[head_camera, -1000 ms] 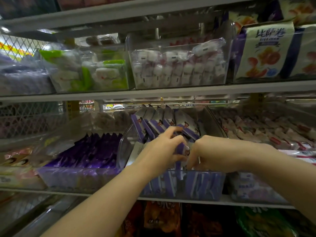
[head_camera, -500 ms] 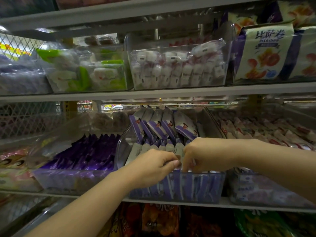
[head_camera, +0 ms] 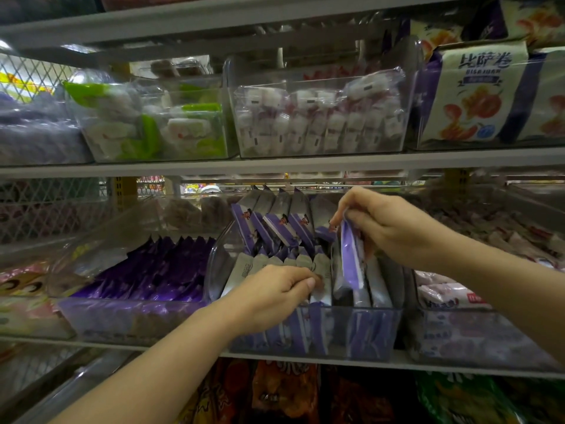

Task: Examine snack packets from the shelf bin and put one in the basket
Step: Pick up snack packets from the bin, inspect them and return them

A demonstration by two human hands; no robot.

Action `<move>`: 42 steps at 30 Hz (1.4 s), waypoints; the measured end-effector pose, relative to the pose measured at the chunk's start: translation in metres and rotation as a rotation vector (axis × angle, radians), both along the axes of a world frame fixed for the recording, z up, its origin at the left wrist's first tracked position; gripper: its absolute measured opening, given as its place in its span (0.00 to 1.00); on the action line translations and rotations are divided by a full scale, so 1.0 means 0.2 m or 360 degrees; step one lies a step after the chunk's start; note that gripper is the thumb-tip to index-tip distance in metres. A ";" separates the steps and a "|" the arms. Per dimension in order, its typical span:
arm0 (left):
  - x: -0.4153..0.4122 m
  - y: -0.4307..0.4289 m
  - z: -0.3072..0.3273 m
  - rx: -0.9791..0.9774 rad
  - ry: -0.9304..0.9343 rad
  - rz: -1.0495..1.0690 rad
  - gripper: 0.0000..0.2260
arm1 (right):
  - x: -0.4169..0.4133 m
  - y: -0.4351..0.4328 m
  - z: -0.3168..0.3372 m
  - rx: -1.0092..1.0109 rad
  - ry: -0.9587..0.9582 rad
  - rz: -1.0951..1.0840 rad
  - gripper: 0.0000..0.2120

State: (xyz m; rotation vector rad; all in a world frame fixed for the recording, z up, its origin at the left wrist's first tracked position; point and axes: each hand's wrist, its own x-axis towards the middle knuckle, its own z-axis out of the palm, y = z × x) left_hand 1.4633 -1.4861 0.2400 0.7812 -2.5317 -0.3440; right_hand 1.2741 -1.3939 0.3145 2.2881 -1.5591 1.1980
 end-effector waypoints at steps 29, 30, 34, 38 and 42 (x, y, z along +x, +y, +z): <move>-0.05 0.25 -0.07 0.0720 0.1718 -0.0321 0.19 | 0.27 0.15 -0.56 -0.0459 -0.1077 0.0242 0.13; -0.03 0.25 -0.09 0.0660 0.1721 -0.0313 0.20 | 0.27 0.15 -0.55 -0.0445 -0.1118 0.0236 0.14; 0.01 0.27 -0.15 0.0430 0.1528 -0.0307 0.16 | 0.29 0.16 -0.52 -0.0333 -0.1273 0.0289 0.21; 0.00 0.30 -0.21 0.0487 0.1329 -0.0443 0.15 | 0.32 0.17 -0.49 -0.0192 -0.1483 0.0485 0.12; 0.00 0.31 -0.21 0.0469 0.1417 -0.0426 0.14 | 0.33 0.17 -0.50 -0.0124 -0.1613 0.0573 0.09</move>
